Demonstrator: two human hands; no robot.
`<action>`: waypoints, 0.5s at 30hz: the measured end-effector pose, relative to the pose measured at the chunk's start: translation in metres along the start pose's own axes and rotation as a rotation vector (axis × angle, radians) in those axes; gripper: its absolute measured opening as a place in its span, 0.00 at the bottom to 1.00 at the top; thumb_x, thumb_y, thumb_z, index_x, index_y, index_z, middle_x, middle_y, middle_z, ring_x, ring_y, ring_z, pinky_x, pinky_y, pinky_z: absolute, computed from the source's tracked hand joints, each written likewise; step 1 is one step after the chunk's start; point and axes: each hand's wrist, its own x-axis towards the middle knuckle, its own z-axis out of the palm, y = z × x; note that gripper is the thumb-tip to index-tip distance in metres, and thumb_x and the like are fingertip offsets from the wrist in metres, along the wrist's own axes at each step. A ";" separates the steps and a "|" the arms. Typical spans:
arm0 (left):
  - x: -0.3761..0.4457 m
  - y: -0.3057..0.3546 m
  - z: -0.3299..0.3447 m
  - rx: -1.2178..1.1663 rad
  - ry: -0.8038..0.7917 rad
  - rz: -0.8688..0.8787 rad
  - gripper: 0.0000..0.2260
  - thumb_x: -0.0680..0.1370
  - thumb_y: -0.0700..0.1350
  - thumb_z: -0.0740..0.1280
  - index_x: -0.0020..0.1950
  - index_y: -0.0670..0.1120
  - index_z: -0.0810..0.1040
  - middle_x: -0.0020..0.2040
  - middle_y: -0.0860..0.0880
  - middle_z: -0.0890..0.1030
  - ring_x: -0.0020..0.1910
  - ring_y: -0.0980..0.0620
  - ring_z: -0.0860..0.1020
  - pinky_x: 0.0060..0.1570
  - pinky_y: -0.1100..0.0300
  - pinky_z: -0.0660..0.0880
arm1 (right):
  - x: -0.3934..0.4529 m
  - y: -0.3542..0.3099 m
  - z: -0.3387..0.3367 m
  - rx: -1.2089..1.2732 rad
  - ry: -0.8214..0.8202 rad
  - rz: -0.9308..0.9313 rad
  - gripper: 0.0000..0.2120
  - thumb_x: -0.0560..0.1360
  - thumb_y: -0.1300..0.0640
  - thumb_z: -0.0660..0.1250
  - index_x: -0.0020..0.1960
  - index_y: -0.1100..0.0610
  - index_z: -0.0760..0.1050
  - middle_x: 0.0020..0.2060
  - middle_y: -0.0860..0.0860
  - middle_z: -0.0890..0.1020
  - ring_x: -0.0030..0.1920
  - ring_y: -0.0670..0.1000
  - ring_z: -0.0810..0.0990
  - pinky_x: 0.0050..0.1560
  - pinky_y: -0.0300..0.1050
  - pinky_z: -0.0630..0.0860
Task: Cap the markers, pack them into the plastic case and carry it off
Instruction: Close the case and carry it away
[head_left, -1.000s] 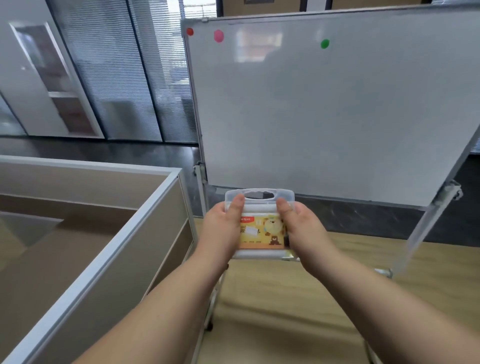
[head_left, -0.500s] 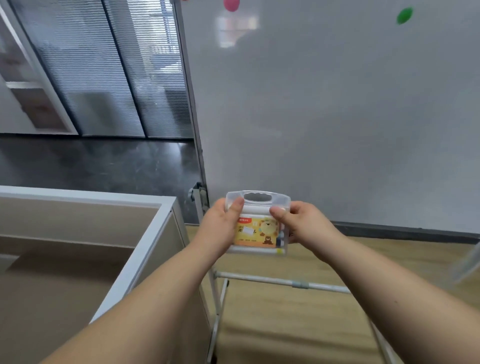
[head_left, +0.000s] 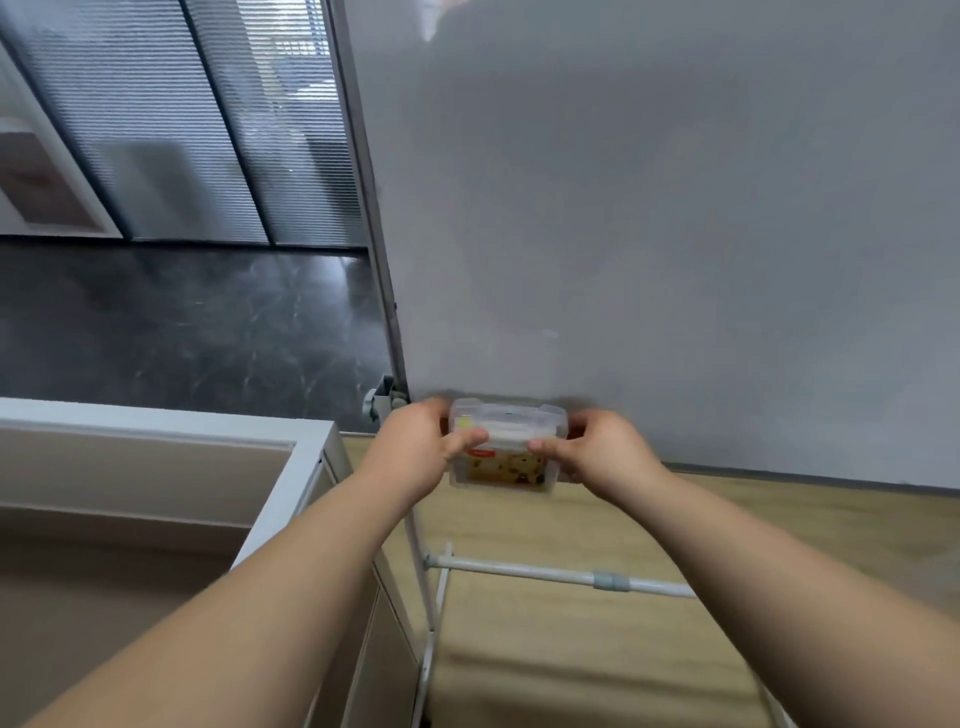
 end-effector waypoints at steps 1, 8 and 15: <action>0.006 -0.001 0.000 -0.008 0.030 -0.014 0.19 0.74 0.60 0.71 0.60 0.52 0.81 0.52 0.51 0.85 0.51 0.50 0.81 0.52 0.51 0.78 | 0.008 -0.002 0.002 -0.012 0.010 -0.015 0.15 0.66 0.43 0.77 0.48 0.51 0.82 0.36 0.47 0.84 0.36 0.49 0.82 0.41 0.49 0.81; 0.024 -0.011 0.016 -0.124 0.140 -0.093 0.16 0.72 0.54 0.76 0.56 0.49 0.81 0.49 0.52 0.83 0.48 0.52 0.80 0.48 0.55 0.78 | 0.036 -0.006 0.012 -0.088 0.063 -0.008 0.13 0.66 0.47 0.78 0.43 0.50 0.77 0.38 0.45 0.82 0.39 0.47 0.80 0.37 0.41 0.73; 0.042 -0.023 0.028 -0.136 0.179 -0.167 0.12 0.70 0.54 0.76 0.44 0.52 0.75 0.41 0.52 0.81 0.41 0.52 0.79 0.42 0.50 0.79 | 0.048 0.001 0.020 -0.059 0.085 0.017 0.12 0.67 0.48 0.77 0.43 0.52 0.78 0.38 0.45 0.81 0.39 0.47 0.79 0.39 0.42 0.74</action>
